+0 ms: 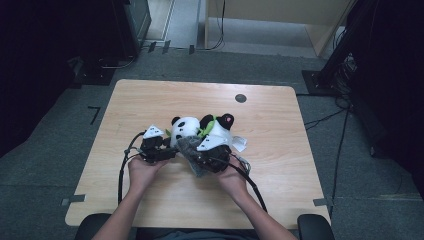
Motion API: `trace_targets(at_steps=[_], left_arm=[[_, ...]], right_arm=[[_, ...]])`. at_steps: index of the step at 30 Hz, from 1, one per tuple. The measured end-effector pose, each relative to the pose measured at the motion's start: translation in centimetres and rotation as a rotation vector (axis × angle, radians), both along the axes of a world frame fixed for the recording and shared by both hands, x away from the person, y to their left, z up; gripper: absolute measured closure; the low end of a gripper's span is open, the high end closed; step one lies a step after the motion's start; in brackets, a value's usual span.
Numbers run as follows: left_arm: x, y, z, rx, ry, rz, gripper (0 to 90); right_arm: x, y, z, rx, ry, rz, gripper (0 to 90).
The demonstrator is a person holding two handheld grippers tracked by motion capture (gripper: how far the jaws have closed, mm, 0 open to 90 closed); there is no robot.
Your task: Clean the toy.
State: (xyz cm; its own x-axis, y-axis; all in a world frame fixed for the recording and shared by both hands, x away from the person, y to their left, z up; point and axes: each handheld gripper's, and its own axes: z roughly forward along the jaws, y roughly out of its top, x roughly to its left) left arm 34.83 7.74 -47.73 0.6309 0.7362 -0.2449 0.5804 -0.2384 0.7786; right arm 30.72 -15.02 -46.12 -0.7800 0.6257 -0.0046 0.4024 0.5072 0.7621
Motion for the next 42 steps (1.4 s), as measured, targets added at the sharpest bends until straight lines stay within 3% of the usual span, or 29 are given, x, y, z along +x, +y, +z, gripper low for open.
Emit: trace_targets(at_steps=[7,12,21,27,30,42], left_arm=[[0.0,0.0,0.1,0.011,-0.009,-0.005,46.5],[0.0,-0.1,0.1,0.013,-0.011,-0.007,47.2],[0.0,0.0,0.1,0.02,-0.016,-0.015,48.5],[0.0,0.0,0.1,0.018,-0.016,-0.02,48.8],[0.0,0.0,0.1,0.019,-0.017,-0.024,49.0],[0.1,0.1,0.1,0.015,-0.019,-0.034,49.2]], right_arm=[[-0.7,-0.6,-0.7,-0.035,0.0,0.012,75.2],[-1.2,-0.7,-0.8,-0.078,-0.026,0.014,75.2],[-2.4,-2.4,-0.2,-0.034,-0.052,-0.001,75.2],[-2.7,-4.5,0.0,0.027,-0.016,-0.018,75.2],[-2.9,-4.9,0.0,0.022,-0.027,-0.017,75.1],[-3.4,-7.3,0.1,0.019,0.016,0.004,75.0]])
